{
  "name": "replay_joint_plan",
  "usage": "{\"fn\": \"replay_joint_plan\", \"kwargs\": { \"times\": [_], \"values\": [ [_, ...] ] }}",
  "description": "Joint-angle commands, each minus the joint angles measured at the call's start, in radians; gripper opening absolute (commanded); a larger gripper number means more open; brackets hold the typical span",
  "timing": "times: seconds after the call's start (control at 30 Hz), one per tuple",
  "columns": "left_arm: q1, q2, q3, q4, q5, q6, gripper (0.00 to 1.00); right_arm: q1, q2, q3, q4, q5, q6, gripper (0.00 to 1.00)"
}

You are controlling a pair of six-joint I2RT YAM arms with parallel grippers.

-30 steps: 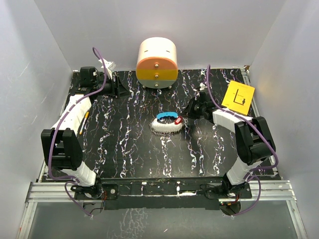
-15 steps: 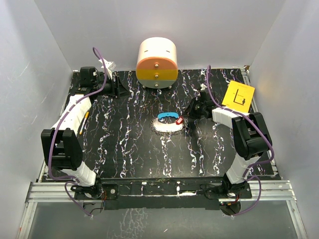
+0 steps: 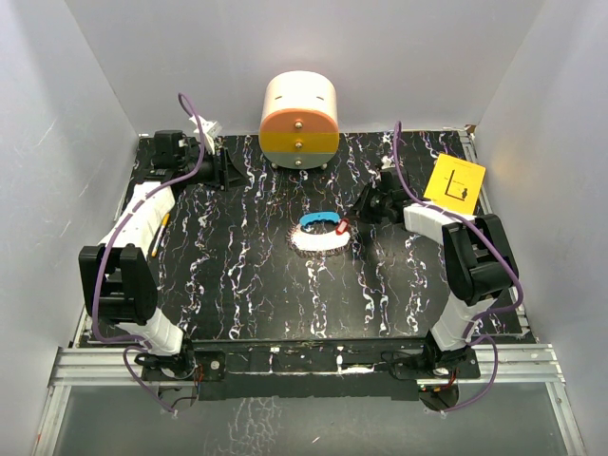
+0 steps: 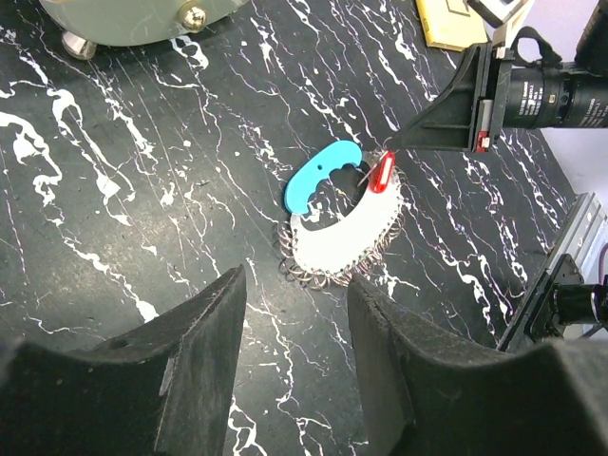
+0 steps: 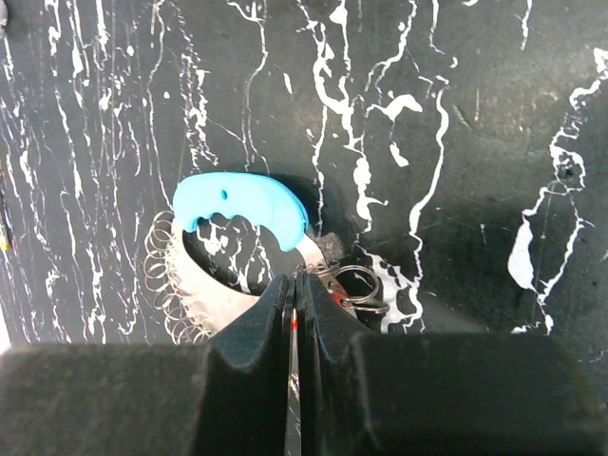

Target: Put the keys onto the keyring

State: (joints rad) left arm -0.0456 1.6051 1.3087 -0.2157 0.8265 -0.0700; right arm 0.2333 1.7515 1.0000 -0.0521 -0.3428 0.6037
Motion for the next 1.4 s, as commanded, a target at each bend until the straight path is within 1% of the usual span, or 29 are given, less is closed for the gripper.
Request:
{"fn": "replay_joint_plan", "kwargs": {
  "times": [0.0, 0.13, 0.27, 0.33, 0.4, 0.47, 0.63, 0.73, 0.83, 0.93, 1.1, 1.23, 1.37],
  "values": [
    [0.004, -0.045, -0.006, 0.009, 0.021, 0.01, 0.46, 0.003, -0.065, 0.046, 0.058, -0.006, -0.003, 0.08],
    [0.004, -0.045, -0.003, 0.019, 0.02, 0.002, 0.46, 0.002, -0.078, 0.062, 0.058, -0.006, -0.003, 0.08],
    [0.004, -0.043, -0.001, 0.014, 0.016, 0.002, 0.46, -0.005, -0.115, 0.04, 0.058, -0.006, -0.003, 0.08],
    [0.003, -0.043, -0.008, 0.023, 0.023, -0.005, 0.46, -0.003, -0.069, 0.107, 0.058, -0.006, -0.003, 0.08],
    [-0.006, -0.044, -0.016, 0.033, 0.026, -0.01, 0.46, -0.006, -0.028, 0.139, 0.058, -0.006, -0.003, 0.08],
    [-0.036, -0.036, -0.014, 0.026, 0.01, 0.008, 0.46, -0.011, -0.048, 0.105, 0.058, -0.006, -0.003, 0.08],
    [-0.201, 0.01, -0.013, 0.017, -0.113, 0.1, 0.47, -0.005, -0.041, 0.136, 0.058, -0.006, -0.003, 0.08],
    [-0.283, 0.058, -0.041, 0.059, -0.195, 0.13, 0.47, -0.005, -0.028, 0.133, 0.058, -0.006, -0.003, 0.08],
    [-0.307, 0.116, -0.072, 0.153, -0.239, 0.102, 0.47, -0.005, -0.03, 0.111, 0.058, -0.006, -0.003, 0.08],
    [-0.323, 0.169, -0.081, 0.234, -0.301, 0.118, 0.48, -0.005, -0.033, 0.089, 0.058, -0.006, -0.003, 0.08],
    [-0.333, 0.245, -0.075, 0.328, -0.308, 0.132, 0.49, -0.003, -0.041, 0.054, 0.058, -0.006, -0.003, 0.08],
    [-0.375, 0.274, -0.075, 0.362, -0.324, 0.145, 0.5, -0.003, -0.042, 0.053, 0.058, -0.006, -0.003, 0.08],
    [-0.445, 0.278, -0.081, 0.362, -0.38, 0.188, 0.49, -0.005, -0.062, 0.063, 0.058, -0.006, -0.003, 0.08]
  ]
}}
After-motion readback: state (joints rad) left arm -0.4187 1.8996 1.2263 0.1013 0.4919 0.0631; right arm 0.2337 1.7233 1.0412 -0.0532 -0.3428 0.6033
